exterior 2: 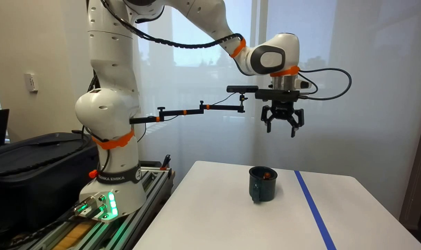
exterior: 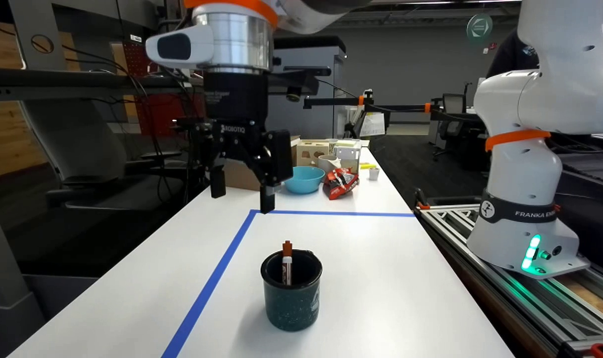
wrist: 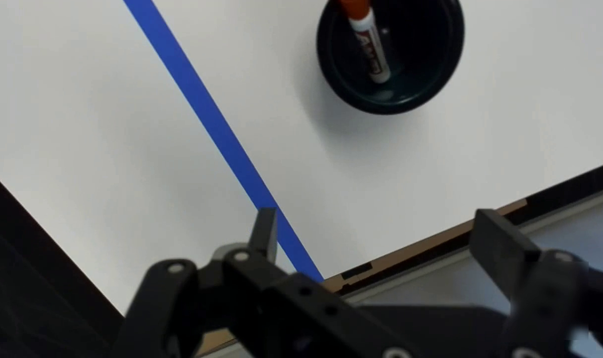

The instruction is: Take the marker out of the cup

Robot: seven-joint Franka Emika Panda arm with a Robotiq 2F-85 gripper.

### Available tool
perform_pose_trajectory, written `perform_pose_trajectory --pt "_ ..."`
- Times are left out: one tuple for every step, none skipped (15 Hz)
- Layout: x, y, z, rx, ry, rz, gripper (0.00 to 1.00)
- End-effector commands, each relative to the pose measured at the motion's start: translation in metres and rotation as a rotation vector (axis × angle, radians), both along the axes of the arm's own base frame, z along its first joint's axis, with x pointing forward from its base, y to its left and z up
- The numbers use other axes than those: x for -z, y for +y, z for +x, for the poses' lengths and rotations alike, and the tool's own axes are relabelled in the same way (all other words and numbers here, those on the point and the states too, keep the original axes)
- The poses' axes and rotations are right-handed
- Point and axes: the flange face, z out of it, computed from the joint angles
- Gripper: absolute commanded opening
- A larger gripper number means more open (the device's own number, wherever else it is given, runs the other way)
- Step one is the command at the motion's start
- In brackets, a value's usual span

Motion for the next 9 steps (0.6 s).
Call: perform_pose_trajectory --pt "0.012 -0.007 0.024 -0.106 0.004 -0.066 1.0" --pt "0.015 -0.007 0.025 -0.126 0.01 -0.087 1.0" --pt "0.018 -0.007 0.027 -0.154 0.01 -0.105 1.0" --pt "0.021 -0.006 0.026 -0.181 0.016 -0.125 1.0" --pt "0.022 -0.004 0.026 -0.206 0.015 -0.146 1.0" --pt "0.025 -0.002 0.024 -0.228 0.022 -0.164 1.0" --pt "0.028 -0.002 0.022 -0.249 0.019 -0.187 1.0" --pt "0.029 -0.001 0.02 -0.264 0.021 -0.208 1.0" --pt "0.032 -0.002 0.018 -0.273 0.024 -0.23 1.0"
